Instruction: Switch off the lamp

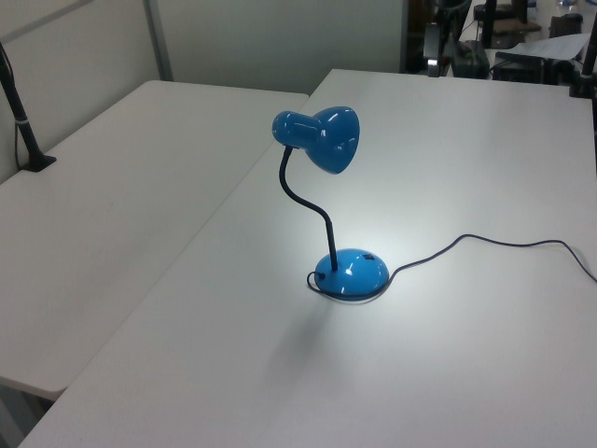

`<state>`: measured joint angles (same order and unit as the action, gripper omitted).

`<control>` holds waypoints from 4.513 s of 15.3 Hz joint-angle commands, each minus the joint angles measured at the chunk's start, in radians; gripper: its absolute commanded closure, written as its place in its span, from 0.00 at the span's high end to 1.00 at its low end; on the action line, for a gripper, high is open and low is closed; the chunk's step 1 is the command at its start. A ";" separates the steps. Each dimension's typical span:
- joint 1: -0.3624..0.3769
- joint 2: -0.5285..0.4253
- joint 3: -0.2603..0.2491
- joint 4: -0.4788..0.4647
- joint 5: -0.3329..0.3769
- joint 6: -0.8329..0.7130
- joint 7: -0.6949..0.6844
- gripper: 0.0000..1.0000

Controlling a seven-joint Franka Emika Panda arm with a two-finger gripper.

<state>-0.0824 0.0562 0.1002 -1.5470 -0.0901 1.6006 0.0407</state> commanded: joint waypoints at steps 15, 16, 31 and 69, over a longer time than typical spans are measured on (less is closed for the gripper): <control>0.021 -0.021 -0.019 -0.004 -0.005 -0.045 -0.007 1.00; 0.021 -0.021 -0.019 -0.004 -0.003 -0.045 -0.010 1.00; 0.016 -0.019 -0.019 -0.004 0.003 -0.056 -0.088 0.00; 0.222 0.132 0.045 -0.504 -0.003 0.714 -0.363 0.00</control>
<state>0.1404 0.1662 0.1304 -2.0427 -0.0900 2.2445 -0.2552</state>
